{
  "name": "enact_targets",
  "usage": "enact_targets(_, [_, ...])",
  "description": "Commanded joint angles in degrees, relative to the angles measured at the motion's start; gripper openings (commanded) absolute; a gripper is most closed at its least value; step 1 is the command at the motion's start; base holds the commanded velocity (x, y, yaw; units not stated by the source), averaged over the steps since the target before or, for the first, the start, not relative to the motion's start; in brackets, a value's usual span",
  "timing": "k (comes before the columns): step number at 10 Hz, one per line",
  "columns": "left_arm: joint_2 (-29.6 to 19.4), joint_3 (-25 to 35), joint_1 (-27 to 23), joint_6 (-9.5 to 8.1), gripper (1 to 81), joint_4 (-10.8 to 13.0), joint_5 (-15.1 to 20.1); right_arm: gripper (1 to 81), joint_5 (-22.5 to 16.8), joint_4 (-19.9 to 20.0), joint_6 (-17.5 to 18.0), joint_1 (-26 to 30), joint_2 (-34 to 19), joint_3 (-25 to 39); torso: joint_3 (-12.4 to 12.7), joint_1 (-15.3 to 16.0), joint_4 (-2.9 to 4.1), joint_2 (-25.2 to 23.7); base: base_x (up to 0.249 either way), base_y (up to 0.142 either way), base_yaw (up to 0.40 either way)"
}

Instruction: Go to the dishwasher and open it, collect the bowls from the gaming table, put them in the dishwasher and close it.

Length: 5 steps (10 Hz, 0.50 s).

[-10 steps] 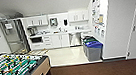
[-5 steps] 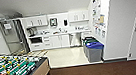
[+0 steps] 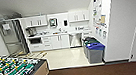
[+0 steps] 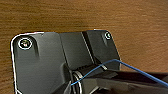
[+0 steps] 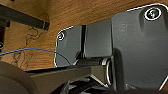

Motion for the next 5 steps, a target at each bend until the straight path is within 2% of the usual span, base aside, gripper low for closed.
enact_targets(1, [-1.04,1.03,-3.54,0.11,81.1,-0.32,2.82,81.1,-2.58,-0.93,-0.27,2.75,-0.67,0.54,0.0,0.0,0.0,0.0,0.137,0.0,0.0])
enact_targets(5, [-1.04,1.03,-3.36,0.11,81.1,-0.41,2.82,81.1,-2.58,-0.93,-0.27,2.75,-0.76,0.37,0.0,0.0,0.0,0.0,0.137,0.0,0.0])
